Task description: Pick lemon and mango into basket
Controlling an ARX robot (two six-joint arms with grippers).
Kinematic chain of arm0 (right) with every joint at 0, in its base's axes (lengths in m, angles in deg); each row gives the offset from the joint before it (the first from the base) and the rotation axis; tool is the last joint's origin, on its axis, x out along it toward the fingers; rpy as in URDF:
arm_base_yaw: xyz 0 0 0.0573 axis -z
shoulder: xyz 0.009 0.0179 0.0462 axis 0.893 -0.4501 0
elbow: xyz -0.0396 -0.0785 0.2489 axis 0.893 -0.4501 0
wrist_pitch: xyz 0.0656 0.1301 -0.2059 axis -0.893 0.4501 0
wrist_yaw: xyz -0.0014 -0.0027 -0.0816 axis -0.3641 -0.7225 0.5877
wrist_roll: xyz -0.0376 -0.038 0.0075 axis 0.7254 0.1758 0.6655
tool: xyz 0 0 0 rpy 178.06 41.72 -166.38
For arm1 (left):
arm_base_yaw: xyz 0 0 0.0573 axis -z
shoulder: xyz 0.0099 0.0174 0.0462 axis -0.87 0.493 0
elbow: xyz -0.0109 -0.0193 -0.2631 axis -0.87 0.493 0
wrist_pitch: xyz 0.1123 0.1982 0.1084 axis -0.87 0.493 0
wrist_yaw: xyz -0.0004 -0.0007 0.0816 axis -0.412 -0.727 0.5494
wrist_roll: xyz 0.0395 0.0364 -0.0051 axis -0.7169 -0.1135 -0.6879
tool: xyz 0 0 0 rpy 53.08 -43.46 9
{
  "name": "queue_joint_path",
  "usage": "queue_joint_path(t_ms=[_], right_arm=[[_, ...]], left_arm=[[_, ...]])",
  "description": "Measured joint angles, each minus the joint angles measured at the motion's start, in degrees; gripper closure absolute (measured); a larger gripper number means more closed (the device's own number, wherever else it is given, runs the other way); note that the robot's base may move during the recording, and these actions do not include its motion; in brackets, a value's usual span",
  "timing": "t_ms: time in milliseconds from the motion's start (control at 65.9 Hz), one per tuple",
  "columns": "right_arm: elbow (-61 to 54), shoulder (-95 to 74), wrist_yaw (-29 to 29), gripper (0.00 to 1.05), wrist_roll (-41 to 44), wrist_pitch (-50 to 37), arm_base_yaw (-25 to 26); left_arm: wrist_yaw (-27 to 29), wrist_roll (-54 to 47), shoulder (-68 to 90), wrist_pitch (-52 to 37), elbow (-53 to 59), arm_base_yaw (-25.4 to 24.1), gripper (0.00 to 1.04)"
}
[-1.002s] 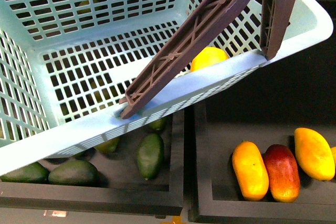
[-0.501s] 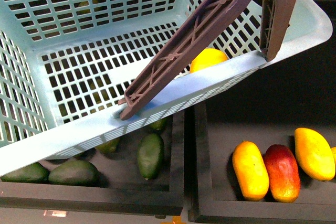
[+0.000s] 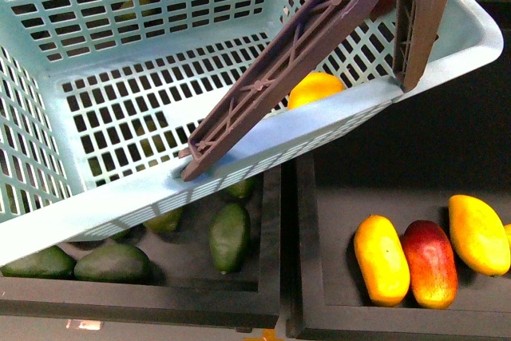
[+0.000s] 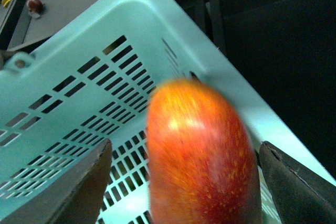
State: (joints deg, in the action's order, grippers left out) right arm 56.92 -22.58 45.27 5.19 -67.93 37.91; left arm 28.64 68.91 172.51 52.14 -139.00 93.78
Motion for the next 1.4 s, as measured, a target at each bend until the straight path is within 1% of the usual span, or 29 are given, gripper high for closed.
queue_joint_path(t_ms=[30, 46, 91, 152, 334, 410, 425, 440, 455, 471, 501, 516, 531, 562, 622, 668, 729, 850, 911, 941, 971, 1199, 1260, 1336, 1396], right_arm=[[0.00, 0.07, 0.37, 0.15, -0.17, -0.07, 0.22], [-0.02, 0.20, 0.63, 0.12, -0.59, -0.09, 0.44], [-0.26, 0.68, 1.16, 0.07, -1.11, -0.09, 1.01], [-1.36, 2.12, 2.78, 0.09, -1.42, -0.04, 2.45], [-6.45, 9.94, 5.84, 0.09, -2.51, 2.95, 8.13], [-7.02, 11.72, 6.60, 0.09, -2.58, 3.08, 9.33], [-7.34, 11.82, 6.47, 0.09, -1.66, 2.05, 9.53], [-7.85, 11.91, 6.21, 0.11, -0.70, 0.59, 9.68], [-9.46, 12.31, 5.51, 0.14, 1.01, -3.87, 9.86], [-10.45, 12.44, 5.16, 0.16, 3.02, -6.38, 9.97], [-14.58, 13.16, 3.74, 0.23, 8.11, -15.37, 10.47], [-15.65, 13.35, 3.52, 0.24, 9.55, -17.38, 10.58], [-17.84, 13.88, 3.08, 0.28, 13.29, -21.11, 10.84], [-20.92, 14.69, 2.34, 0.33, 17.29, -25.66, 11.28], [-25.86, 16.81, 1.62, 0.43, 22.69, -31.34, 12.41], [-28.92, 19.02, 0.81, 0.52, 25.83, -33.35, 13.40], [-32.13, 21.62, -0.13, 0.63, 27.78, -34.56, 14.51], [-38.36, 25.99, -1.92, 0.86, 29.49, -35.58, 16.59], [-40.41, 27.61, -2.73, 0.94, 29.73, -35.71, 17.25], [-41.90, 28.96, -3.23, 1.01, 29.94, -35.76, 17.68], [-43.54, 30.73, -3.89, 1.03, 30.42, -35.76, 18.27], [-50.27, 39.71, -6.27, 1.03, 30.56, -33.66, 20.87], [-51.39, 41.86, -9.97, 1.03, 30.58, -32.54, 23.28], [-52.54, 44.33, -10.23, 1.03, 30.58, -31.28, 24.85], [-53.46, 46.42, -10.34, 1.03, 30.58, -30.08, 25.11]], left_arm=[[0.00, 0.00, 0.00, 0.00, 0.00, 0.00, 1.01], [0.00, -0.02, 0.00, 0.00, 0.00, 0.00, 1.01], [0.00, -0.09, 0.00, 0.00, 0.00, 0.00, 1.01], [-0.26, -0.02, 0.00, 0.00, 0.02, 0.00, 1.01], [0.37, 0.37, 0.00, 0.00, 0.02, -0.07, 1.01], [0.42, 0.31, 0.00, 0.00, 0.02, -0.15, 1.01], [0.33, 0.33, 0.00, 0.00, 0.02, -0.13, 1.01], [0.33, 0.31, 0.00, 0.00, 0.02, -0.13, 1.01], [0.33, 0.33, 0.00, 0.00, 0.02, -0.09, 1.01], [0.33, 0.31, 0.00, 0.00, 0.02, -0.09, 1.01], [0.17, 0.24, 0.00, 0.00, 0.02, 0.04, 1.01], [0.02, 0.24, 0.00, 0.00, 0.02, 0.07, 1.01], [-0.07, 0.24, 0.00, 0.00, 0.02, 0.07, 1.01], [-0.22, 0.42, 0.02, 0.00, 0.04, 0.07, 1.01], [-0.42, 0.74, 0.02, 0.02, 0.09, -0.02, 1.01], [-0.02, 0.66, 0.00, 0.02, 0.09, -0.04, 1.01], [0.24, 0.33, 0.00, 0.02, 0.09, -0.04, 1.01], [-0.17, 0.31, 0.02, 0.02, 0.09, 0.00, 1.01], [-0.26, 0.42, 0.02, 0.02, 0.09, 0.02, 1.01], [-0.22, 0.42, 0.02, 0.02, 0.09, 0.02, 1.01], [-0.09, 0.39, 0.02, 0.02, 0.09, 0.00, 1.01], [-0.07, 0.26, 0.00, 0.02, 0.09, 0.00, 1.01], [-0.09, 0.28, 0.02, 0.02, 0.09, 0.00, 1.01], [-0.04, 0.26, 0.00, 0.02, 0.09, 0.00, 1.01], [0.09, 0.24, 0.02, 0.02, 0.09, -0.07, 1.01]])
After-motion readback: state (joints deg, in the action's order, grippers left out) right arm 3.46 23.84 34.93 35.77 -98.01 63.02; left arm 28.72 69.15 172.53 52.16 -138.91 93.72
